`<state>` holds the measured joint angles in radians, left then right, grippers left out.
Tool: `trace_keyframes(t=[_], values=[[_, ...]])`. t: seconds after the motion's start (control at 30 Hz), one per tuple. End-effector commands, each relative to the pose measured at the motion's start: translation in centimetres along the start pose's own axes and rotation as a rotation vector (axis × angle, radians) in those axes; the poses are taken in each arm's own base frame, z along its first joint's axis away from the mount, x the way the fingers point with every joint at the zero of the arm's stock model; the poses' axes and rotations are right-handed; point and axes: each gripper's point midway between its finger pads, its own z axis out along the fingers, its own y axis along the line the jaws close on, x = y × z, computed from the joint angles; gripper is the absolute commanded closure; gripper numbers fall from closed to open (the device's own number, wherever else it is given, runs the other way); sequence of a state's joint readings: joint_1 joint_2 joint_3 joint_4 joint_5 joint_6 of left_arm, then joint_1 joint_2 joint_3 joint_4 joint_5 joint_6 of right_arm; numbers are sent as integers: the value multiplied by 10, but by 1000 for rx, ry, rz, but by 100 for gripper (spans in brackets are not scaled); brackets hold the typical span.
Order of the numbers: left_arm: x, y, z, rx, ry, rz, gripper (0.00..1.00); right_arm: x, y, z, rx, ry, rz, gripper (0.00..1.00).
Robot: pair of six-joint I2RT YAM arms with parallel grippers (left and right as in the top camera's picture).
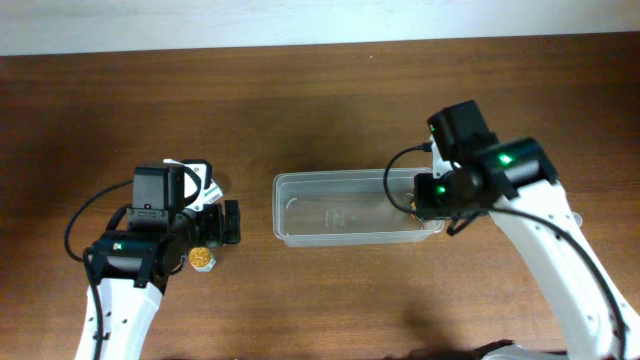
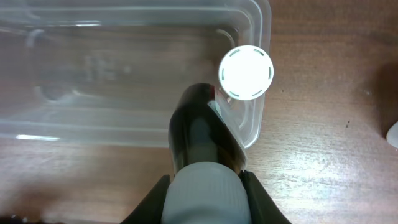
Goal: Pack container
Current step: 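Place the dark bottle into the container beside the orange tube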
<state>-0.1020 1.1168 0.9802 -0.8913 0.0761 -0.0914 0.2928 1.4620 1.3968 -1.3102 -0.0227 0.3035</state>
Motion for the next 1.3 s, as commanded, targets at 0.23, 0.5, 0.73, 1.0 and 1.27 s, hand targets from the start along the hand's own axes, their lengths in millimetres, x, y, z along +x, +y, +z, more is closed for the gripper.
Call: trace_keyframes(t=[0.23,0.5,0.73,1.0,1.27], values=[[-7,0,-5,7,-19,-9,1,9,-8,69,81,147,14,76],[-7,0,-5,5,-20,-10,1,16,-11,101,77,136,16,76],[-7,0,-5,5,-19,-10,1,17,-11,103,76,136,16,63],[-7,0,-5,5,-20,-9,1,0,-5,58,47,33,16,62],[-7,0,-5,4,-20,-9,1,-34,-44,-50,83,-253,197,44]])
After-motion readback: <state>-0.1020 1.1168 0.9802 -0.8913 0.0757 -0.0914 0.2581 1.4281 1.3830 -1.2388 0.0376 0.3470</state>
